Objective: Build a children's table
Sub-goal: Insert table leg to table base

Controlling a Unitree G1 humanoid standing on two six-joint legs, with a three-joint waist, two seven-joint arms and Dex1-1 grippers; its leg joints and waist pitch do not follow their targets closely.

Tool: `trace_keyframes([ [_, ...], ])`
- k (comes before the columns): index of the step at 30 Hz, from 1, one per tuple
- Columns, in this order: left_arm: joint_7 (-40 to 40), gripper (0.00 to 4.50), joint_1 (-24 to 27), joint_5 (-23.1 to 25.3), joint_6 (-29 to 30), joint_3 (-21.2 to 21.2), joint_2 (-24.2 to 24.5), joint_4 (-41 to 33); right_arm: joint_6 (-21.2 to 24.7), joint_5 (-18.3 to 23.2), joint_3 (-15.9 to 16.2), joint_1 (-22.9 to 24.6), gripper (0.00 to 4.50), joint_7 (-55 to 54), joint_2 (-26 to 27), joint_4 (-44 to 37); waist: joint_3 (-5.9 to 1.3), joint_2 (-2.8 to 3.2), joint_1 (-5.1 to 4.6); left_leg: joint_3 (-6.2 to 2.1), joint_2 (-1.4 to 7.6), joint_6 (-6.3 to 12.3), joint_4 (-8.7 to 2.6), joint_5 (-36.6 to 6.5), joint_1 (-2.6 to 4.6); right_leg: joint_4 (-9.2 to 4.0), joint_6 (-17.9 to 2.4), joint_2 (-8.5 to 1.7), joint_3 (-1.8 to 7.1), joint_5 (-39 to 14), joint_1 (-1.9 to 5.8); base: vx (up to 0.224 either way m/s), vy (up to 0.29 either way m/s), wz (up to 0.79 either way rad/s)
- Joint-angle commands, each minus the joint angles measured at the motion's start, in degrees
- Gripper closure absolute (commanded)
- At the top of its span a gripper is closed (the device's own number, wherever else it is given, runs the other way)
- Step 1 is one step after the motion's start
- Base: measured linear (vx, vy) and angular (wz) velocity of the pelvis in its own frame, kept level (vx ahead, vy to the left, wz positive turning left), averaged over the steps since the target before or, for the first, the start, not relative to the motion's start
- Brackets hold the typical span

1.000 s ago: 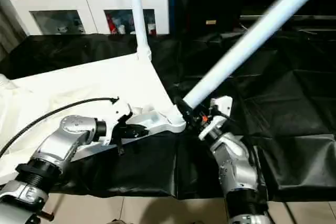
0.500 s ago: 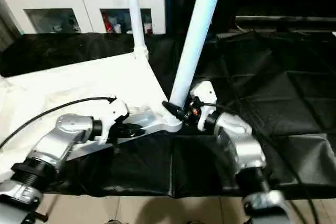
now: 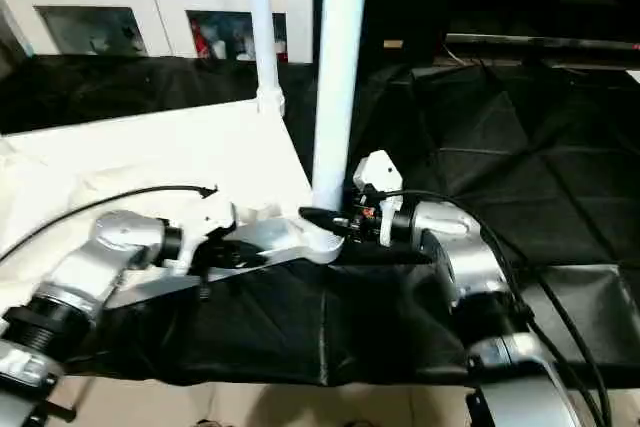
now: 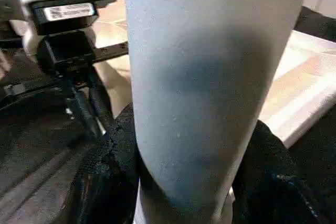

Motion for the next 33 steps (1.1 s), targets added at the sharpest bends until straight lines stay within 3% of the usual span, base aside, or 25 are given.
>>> trace_keyframes([
  [1,-4.59,4.5,-2.14,-0.94,-1.9,-2.18,-0.16,-3.1,2.09,-2.92,4.11,2.89,2.62,0.85,0.21,5.79,-2.24,-0.03,0.17,-1.08,2.41,1.95,-4.85,-23.27,0.66,-4.75,-10.12,-3.45,2.92,-27.69,1.68,0.0,0.0,0.0],
  [8,-5.79,4.5,-2.74,-1.12,-2.08,-1.78,0.82,-3.15,-0.96,-3.22,4.01,3.25,2.62,4.59,0.33,6.98,-1.48,0.05,0.18,-1.4,2.68,0.19,-5.32,-27.85,1.1,-5.13,-9.89,-3.55,3.02,-30.61,1.18,0.0,0.0,0.0],
  [13,-4.23,4.5,-3.04,-1.17,-1.74,-1.29,0.48,-2.41,-2.04,-3.2,3.64,3.66,2.62,4.51,0.63,6.98,-1.15,-0.03,0.21,-1.55,2.66,-0.08,-5.44,-28.98,1.17,-5.42,-9.29,-3.77,3.07,-32.82,1.08,0.0,0.0,0.0],
  [16,-2.11,4.5,-3.79,-0.86,-0.9,-0.7,-0.28,-1.53,-2.5,-3.23,2.01,3.11,2.62,0.47,1.84,8.36,-0.9,-0.07,0.29,-1.56,2.6,0.03,-5.51,-28.93,1.26,-5.8,-8.52,-3.88,3.11,-35.43,0.9,0.0,0.0,0.0],
  [17,0.83,4.5,-4.98,-0.04,0.31,-0.03,-1.15,-0.22,-3.7,-3.67,0.24,2.36,2.62,-5.04,3.11,10.25,-0.66,0.08,0.21,-1.62,2.53,-0.36,-5.48,-29.71,1.49,-6.13,-7.91,-3.97,3.05,-37.89,0.48,0.0,0.0,0.0],
  [21,3.45,4.5,-6.12,0.5,1.52,0.68,-1.99,0.84,-4.19,-4.08,-0.94,1.73,2.62,-9.48,4.03,11.9,-0.08,-0.01,-0.14,-2.19,2.23,-0.84,-5.39,-31.98,1.85,-7.2,-4.67,-4.14,2.16,-45.07,0.34,0.0,0.0,0.0],
  [23,8.07,4.5,-8.7,0.7,5.47,2.21,-4.01,2.37,-4.87,-5.11,-2.49,0.47,2.62,-18.14,5.73,15.15,0.04,0.8,-0.38,-2.37,2.25,-1.32,-5.47,-33.03,2.19,-7.55,-4.12,-4.14,1.52,-45.39,0.34,0.0,0.0,0.0],
  [24,11.49,4.5,-10.6,1.63,8.0,2.59,-5.44,3.59,-4.49,-5.71,-3.09,-0.62,2.62,-23.54,7.12,17.24,0.21,1.21,-0.7,-2.55,2.25,-1.7,-5.64,-34.73,2.38,-7.96,-3.78,-3.8,0.73,-44.69,0.48,-0.06,0.023,-0.06],
  [25,11.49,4.5,-10.6,1.63,8.0,2.59,-5.44,3.59,-4.49,-5.71,-3.09,-0.62,2.62,-23.54,7.12,17.24,0.36,1.1,-0.98,-2.6,2.28,-1.85,-5.78,-35.42,2.33,-8.16,-3.57,-3.64,0.34,-44.02,0.61,-0.069,0.044,-0.14],
  [26,14.75,4.5,-12.18,2.66,9.68,2.67,-6.86,4.85,-4.03,-6.35,-3.4,-1.71,2.62,-27.85,8.48,19.0,0.46,1.1,-1.37,-3.09,2.48,-1.85,-6.22,-36.9,1.82,-8.11,-2.97,-3.62,-0.68,-42.14,1.78,-0.069,0.044,-0.14],
  [27,16.19,4.5,-12.7,2.83,10.59,2.89,-7.6,5.29,-3.87,-6.55,-3.46,-2.18,2.62,-29.39,8.98,19.69,0.76,1.82,-1.39,-3.34,2.92,-1.97,-6.91,-39.0,1.66,-7.98,-2.85,-3.61,-1.31,-40.11,2.3,-0.061,0.056,-0.18],
  [28,18.14,4.5,-13.41,3.05,11.83,3.19,-8.62,5.9,-3.72,-6.84,-3.58,-2.83,2.62,-31.48,9.67,20.68,0.94,2.75,-1.37,-3.5,3.17,-2.33,-7.4,-40.92,1.49,-7.53,-3.03,-3.47,-1.42,-38.58,2.53,-0.057,0.04,-0.1],
  [29,19.63,4.5,-13.93,3.19,12.81,3.45,-9.41,6.36,-3.73,-7.12,-3.73,-3.35,2.62,-33.09,10.22,21.55,1.58,3.1,-1.38,-3.31,3.99,-2.9,-8.99,-46.65,1.26,-6.25,-3.62,-2.46,-1.93,-34.62,2.94,-0.057,0.04,-0.1],
  [30,23.26,4.5,-15.15,3.47,14.74,4.2,-11.25,7.66,-4.02,-7.39,-4.03,-4.35,2.62,-36.69,11.3,23.13,1.67,3.76,0.29,-2.88,5.8,-3.55,-12.45,-52.04,-1.38,1.94,-5.39,-1.32,-0.87,-23.3,5.65,-0.099,0.009,0.02],
  [31,25.83,4.5,-15.97,3.89,15.84,4.5,-12.56,8.64,-3.96,-7.2,-4.47,-5.09,2.62,-39.09,12.28,24.24,1.81,3.72,1.84,-2.0,6.51,-3.42,-14.01,-53.07,-2.83,5.78,-5.6,-0.99,0.43,-17.47,6.11,-0.041,-0.065,0.27],
  [32,30.69,4.5,-17.49,4.65,17.23,4.89,-14.88,11.1,-4.15,-7.21,-5.24,-6.51,2.62,-43.45,14.06,26.43,0.27,-1.6,1.19,0.73,0.75,-1.91,-5.5,-33.85,4.49,-3.24,-3.33,-2.72,5.19,-35.81,-1.47,-0.041,-0.065,0.27],
  [33,30.69,4.5,-17.49,4.65,17.23,4.89,-14.88,11.1,-4.15,-7.21,-5.24,-6.51,2.62,-43.45,14.06,26.43,0.27,-1.6,1.19,0.73,0.75,-1.91,-5.5,-33.85,4.49,-3.24,-3.33,-2.72,5.19,-35.81,-1.47,0.04,-0.14,0.21],
])
